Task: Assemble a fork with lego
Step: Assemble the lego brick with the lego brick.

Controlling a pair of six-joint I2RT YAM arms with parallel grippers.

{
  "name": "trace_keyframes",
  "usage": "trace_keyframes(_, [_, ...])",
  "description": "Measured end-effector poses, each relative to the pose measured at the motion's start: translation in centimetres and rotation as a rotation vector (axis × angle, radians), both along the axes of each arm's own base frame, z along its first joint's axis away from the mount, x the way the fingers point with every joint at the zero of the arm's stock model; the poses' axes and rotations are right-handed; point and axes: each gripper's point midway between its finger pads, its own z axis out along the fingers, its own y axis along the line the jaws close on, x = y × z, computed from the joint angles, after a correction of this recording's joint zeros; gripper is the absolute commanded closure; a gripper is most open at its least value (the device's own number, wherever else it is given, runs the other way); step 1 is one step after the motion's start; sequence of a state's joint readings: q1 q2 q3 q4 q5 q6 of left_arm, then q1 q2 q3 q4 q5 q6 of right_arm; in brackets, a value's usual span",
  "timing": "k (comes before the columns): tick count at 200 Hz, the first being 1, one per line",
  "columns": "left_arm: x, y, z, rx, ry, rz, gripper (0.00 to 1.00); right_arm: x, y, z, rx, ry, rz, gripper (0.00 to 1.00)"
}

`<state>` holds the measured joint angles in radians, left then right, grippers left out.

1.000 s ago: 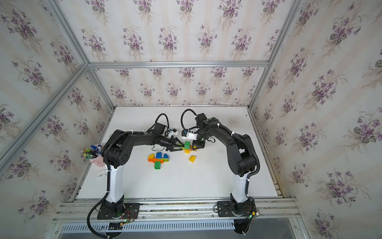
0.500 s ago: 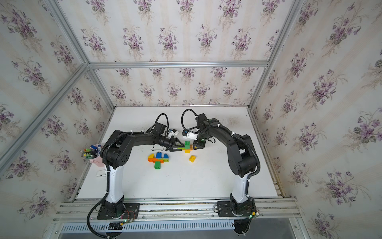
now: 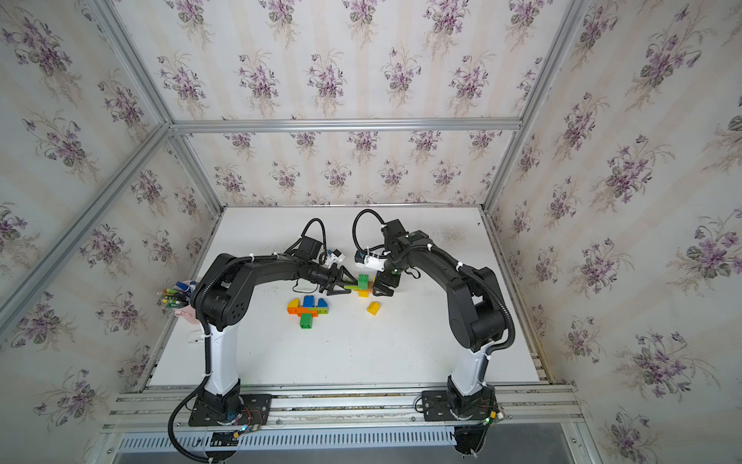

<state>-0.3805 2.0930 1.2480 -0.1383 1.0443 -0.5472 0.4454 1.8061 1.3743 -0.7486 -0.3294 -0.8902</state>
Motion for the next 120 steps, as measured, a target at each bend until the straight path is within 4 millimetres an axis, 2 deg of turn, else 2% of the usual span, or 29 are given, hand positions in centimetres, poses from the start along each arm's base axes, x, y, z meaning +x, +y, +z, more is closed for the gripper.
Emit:
trace_keyframes(23, [0.1, 0.2, 0.8, 0.019, -0.024, 0.008, 0.20, 0.4, -0.1, 1.4, 0.036, -0.035, -0.019, 0.00])
trace_keyframes(46, [0.3, 0.5, 1.7, 0.039, -0.055, 0.016, 0.00, 0.8, -0.1, 3.0, 0.080, -0.072, -0.041, 0.00])
trace_keyframes(75, [0.1, 1.2, 2.7, 0.049, -0.099, 0.032, 0.00, 0.7, -0.3, 5.5, 0.163, -0.139, -0.097, 0.00])
trace_keyframes(120, [-0.4, 3.4, 3.8, 0.041, -0.141, 0.099, 0.00, 0.3, -0.7, 10.1, 0.295, -0.277, -0.187, 0.00])
